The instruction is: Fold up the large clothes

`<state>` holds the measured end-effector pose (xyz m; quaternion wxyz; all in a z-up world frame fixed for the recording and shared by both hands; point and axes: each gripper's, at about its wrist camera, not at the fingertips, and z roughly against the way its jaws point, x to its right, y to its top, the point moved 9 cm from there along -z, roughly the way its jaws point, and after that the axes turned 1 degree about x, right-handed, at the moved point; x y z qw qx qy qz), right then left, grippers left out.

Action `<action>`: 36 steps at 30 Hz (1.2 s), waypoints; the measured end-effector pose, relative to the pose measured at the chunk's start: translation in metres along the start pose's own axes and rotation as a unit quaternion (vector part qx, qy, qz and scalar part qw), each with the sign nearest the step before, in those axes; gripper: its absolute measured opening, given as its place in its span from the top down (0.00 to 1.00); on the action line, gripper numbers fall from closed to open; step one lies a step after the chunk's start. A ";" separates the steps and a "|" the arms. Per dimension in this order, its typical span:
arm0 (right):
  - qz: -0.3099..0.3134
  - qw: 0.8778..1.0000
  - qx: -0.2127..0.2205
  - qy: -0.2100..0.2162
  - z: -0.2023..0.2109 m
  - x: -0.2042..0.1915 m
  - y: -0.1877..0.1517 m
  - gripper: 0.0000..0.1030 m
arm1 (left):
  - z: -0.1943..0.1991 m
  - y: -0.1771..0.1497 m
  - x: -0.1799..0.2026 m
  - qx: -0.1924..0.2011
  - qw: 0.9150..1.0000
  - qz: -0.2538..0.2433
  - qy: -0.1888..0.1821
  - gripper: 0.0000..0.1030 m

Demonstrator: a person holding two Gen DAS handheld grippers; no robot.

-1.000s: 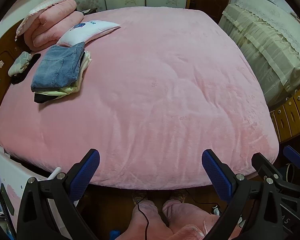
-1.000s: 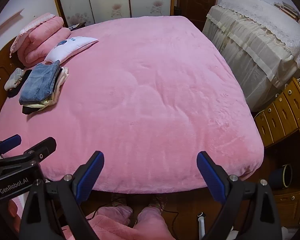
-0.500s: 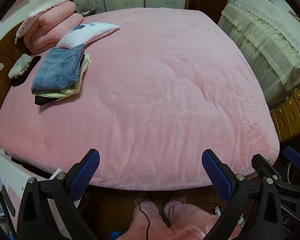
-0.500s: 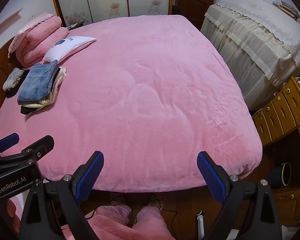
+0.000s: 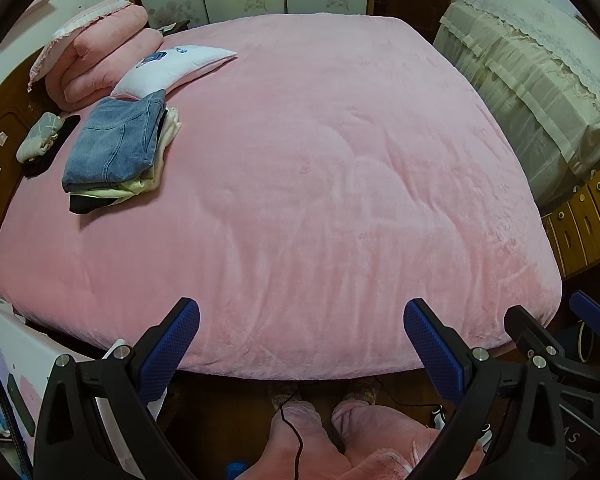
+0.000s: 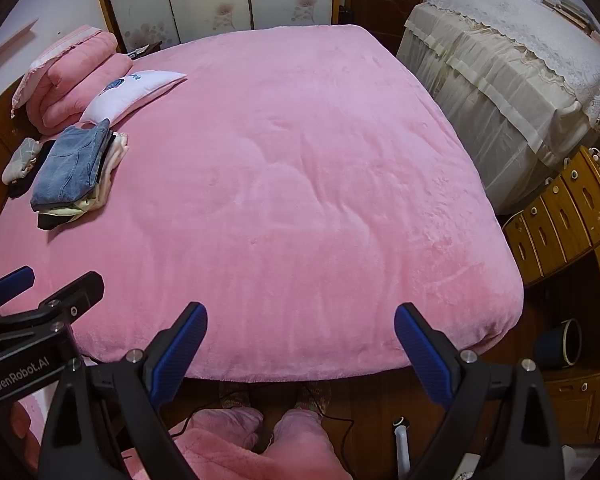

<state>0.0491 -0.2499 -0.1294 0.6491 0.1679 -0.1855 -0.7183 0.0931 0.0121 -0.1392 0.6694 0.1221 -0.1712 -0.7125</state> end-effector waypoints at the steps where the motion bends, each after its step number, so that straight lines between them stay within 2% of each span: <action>1: 0.000 1.000 -0.001 0.000 0.000 0.000 0.000 0.07 | 0.000 0.000 0.000 -0.001 1.000 -0.001 0.000 0.02; 36: -0.013 1.000 -0.014 0.000 -0.010 0.023 0.002 0.07 | -0.009 0.001 0.016 -0.006 1.000 -0.020 0.007 0.02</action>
